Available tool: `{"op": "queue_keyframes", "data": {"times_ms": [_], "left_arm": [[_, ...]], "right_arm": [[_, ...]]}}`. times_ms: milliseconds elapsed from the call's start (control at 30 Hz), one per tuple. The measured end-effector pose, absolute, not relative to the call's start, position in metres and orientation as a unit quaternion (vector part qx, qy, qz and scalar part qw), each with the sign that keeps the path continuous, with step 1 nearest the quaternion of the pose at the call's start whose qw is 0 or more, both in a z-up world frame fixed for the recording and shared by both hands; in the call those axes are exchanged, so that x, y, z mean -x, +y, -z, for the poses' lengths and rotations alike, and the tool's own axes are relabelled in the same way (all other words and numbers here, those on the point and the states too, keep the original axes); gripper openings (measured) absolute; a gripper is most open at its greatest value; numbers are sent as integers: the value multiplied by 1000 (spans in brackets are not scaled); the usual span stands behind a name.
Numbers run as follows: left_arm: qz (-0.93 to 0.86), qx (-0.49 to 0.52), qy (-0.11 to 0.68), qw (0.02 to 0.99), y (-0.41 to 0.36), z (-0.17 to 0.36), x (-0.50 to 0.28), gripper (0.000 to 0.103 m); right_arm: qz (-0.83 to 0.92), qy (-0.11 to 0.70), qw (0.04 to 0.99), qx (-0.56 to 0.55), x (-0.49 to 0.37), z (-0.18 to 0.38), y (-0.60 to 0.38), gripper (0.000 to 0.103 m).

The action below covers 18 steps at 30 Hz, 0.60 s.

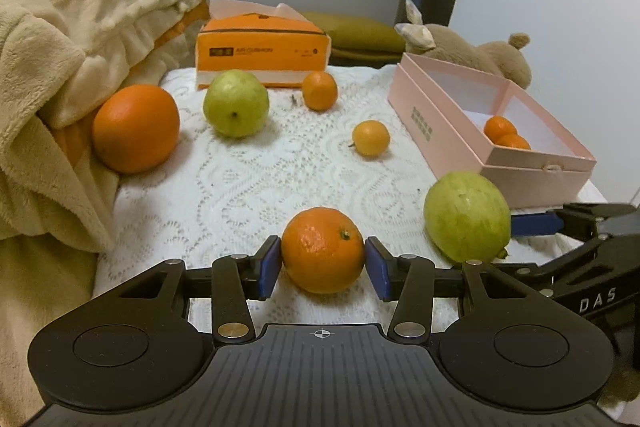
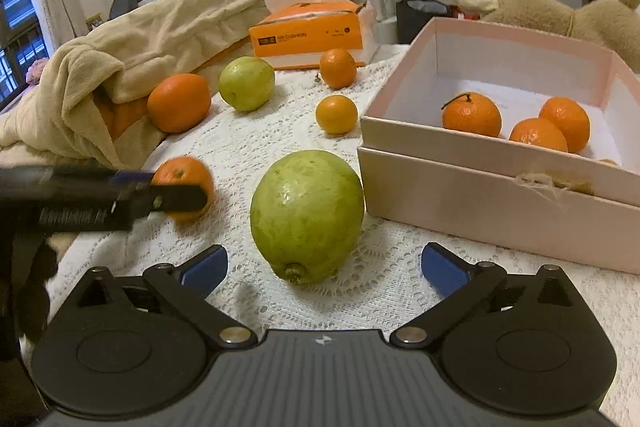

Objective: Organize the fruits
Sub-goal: 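Move the right tool to a small tangerine while the left tool holds its tangerine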

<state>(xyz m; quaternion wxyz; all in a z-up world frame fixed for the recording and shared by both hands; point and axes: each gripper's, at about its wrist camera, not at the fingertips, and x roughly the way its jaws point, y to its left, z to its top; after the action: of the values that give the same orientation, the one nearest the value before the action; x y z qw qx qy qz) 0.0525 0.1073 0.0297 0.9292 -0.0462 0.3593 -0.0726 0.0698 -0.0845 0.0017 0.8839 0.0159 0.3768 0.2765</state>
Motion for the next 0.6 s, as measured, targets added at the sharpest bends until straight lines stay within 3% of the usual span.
{"op": "queue_keyframes", "data": {"times_ms": [100, 133, 167, 333, 433, 500, 600], "left_arm": [[78, 59, 356, 929, 113, -29, -51, 51], [80, 68, 356, 929, 115, -28, -51, 51], [81, 81, 355, 928, 119, -27, -51, 51], [85, 127, 349, 925, 130, -22, -51, 51], [85, 121, 347, 926, 128, -22, -50, 51], [85, 121, 348, 926, 128, -22, -49, 51], [88, 126, 346, 926, 130, -21, -48, 51]], "right_arm": [[-280, 408, 869, 12, -73, -9, -78, 102], [-284, 413, 865, 17, -73, -16, -77, 96], [-285, 402, 870, 24, -69, -25, -77, 92], [-245, 295, 914, 128, -62, -92, -51, 92], [-211, 314, 918, 121, -107, -117, -25, 93], [-215, 358, 903, 95, -150, -117, -9, 94], [-182, 350, 901, 181, -185, -91, 37, 92]]}}
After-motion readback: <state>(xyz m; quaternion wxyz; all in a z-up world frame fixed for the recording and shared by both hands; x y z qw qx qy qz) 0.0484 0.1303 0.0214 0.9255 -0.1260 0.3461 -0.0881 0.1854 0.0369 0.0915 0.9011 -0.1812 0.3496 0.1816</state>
